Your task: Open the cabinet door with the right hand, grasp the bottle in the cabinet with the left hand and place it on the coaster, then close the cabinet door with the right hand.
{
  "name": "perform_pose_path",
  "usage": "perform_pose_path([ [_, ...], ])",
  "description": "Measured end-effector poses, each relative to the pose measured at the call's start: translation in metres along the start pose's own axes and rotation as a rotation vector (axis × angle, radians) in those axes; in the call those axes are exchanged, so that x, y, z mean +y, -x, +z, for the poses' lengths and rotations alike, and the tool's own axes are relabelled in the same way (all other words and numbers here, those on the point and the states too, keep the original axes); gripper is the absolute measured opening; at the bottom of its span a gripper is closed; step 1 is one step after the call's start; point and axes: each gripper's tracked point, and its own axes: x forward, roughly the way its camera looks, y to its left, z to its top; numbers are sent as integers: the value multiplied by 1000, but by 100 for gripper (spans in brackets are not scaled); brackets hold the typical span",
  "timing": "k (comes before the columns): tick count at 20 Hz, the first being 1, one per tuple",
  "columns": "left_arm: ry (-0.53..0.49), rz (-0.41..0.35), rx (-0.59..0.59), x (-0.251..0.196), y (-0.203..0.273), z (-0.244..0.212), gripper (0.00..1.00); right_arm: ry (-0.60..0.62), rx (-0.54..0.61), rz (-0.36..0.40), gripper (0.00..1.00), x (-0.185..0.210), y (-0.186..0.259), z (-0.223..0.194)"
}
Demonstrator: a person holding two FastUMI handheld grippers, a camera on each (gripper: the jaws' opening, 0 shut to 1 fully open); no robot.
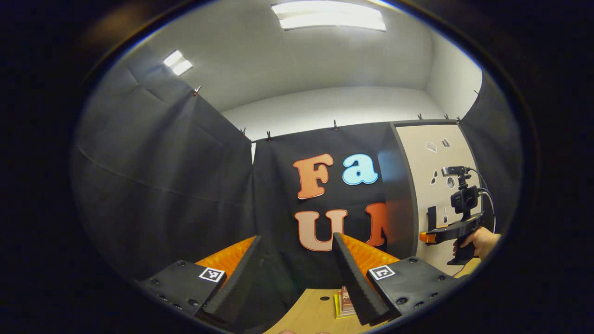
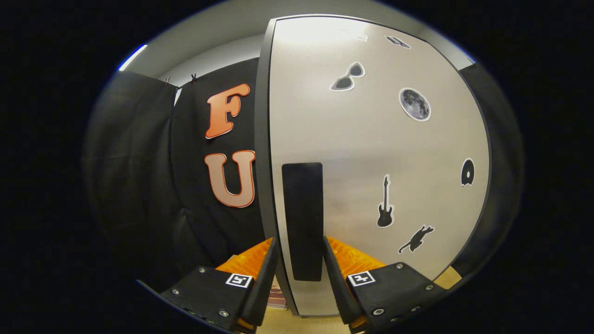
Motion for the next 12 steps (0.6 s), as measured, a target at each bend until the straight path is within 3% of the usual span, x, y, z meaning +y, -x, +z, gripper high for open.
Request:
perform_pose_path([
  [3,0,-4,36,0,-4,-13,96,4,1,-72,49,-9,1,3],
  [5,11,-15,64,-1,-5,-19,97,29,7,-75,36,-8,-1,1],
  [12,17,-35,83,-23,-19,-12,96,48,22,44,23,-2,23,1],
])
